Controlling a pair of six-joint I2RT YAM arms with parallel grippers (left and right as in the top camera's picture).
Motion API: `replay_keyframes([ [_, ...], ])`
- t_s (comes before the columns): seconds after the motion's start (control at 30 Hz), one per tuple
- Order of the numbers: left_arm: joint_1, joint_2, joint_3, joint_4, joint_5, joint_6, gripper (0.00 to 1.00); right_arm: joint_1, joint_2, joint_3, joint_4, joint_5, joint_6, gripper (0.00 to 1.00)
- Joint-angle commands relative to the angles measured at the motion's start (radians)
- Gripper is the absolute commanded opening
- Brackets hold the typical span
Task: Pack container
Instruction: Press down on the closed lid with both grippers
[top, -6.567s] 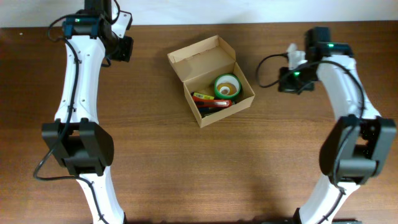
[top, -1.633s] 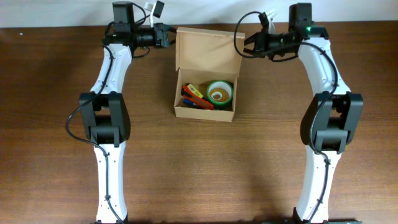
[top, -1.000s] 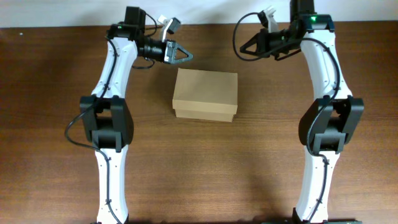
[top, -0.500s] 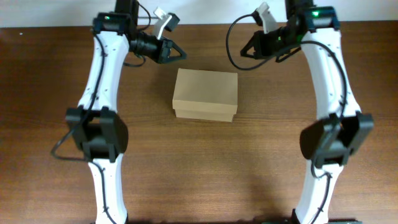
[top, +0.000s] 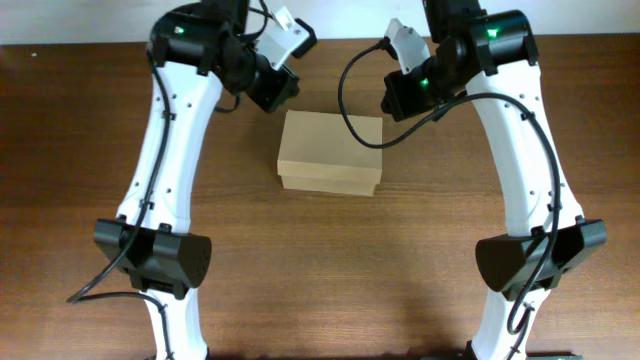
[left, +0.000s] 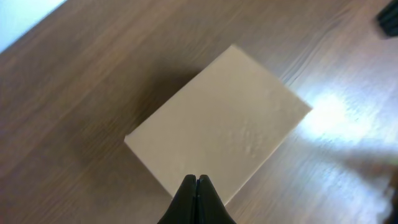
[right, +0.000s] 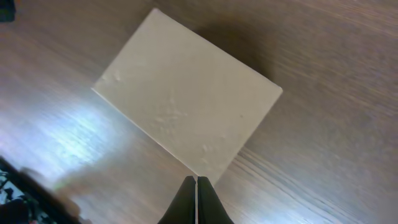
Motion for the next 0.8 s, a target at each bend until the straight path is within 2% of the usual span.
replay_keyframes([
  [0.0, 0.009, 0.009, -0.074, 0.022, -0.068, 0.012, 0.02, 0.006, -0.003, -0.01, -0.002, 0.042, -0.005, 0.04],
  [0.3, 0.016, 0.009, -0.238, 0.106, -0.07, -0.007, 0.02, 0.007, -0.003, -0.191, 0.066, 0.009, -0.004, 0.04],
  [0.77, 0.055, 0.009, -0.333, 0.154, -0.057, -0.014, 0.02, 0.013, -0.012, -0.373, 0.142, -0.094, 0.007, 0.04],
])
